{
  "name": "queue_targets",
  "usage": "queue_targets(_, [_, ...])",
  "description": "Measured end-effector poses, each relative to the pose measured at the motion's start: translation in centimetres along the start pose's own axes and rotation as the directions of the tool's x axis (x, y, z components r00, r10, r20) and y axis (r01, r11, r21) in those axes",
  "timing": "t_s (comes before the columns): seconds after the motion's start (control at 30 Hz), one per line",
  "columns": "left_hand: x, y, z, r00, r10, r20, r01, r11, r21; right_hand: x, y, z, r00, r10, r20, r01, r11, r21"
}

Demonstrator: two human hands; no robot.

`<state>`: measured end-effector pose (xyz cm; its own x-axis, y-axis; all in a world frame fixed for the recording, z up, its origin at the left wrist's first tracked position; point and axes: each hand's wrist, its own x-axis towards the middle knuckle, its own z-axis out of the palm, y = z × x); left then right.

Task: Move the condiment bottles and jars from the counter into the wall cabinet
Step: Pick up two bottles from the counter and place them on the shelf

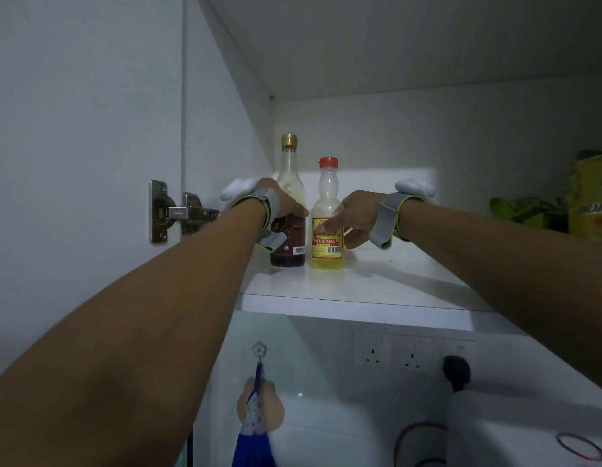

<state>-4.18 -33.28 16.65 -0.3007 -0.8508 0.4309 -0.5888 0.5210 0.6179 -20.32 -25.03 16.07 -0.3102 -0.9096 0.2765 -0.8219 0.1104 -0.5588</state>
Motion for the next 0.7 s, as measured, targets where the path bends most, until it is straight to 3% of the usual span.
queue_targets(0.33, [-0.2,1.1,0.1,0.998,-0.056,0.021,0.052,0.986,0.158,0.4,-0.5,0.8,0.999,0.047,-0.003,-0.047,0.996,-0.071])
queue_targets(0.37, [5.2,-1.2,2.1,0.996,-0.088,0.021,0.083,0.981,0.176,6.5,0.1,3.0,0.999,0.045,0.003,-0.045,0.997,-0.070])
queue_targets(0.43, [7.9,-1.8,2.5,0.993,-0.104,0.063,0.078,0.941,0.330,8.6,0.6,3.4,0.999,0.032,-0.007,-0.032,0.995,-0.090])
queue_targets(0.6, [8.0,-1.7,3.3,0.998,0.034,0.058,-0.053,0.927,0.372,8.8,1.6,3.8,0.999,0.008,-0.052,-0.012,0.997,-0.082])
queue_targets(0.7, [8.3,-1.7,3.9,0.999,0.049,0.012,-0.050,0.926,0.374,8.4,1.8,3.9,0.997,0.003,-0.074,-0.008,0.998,-0.070])
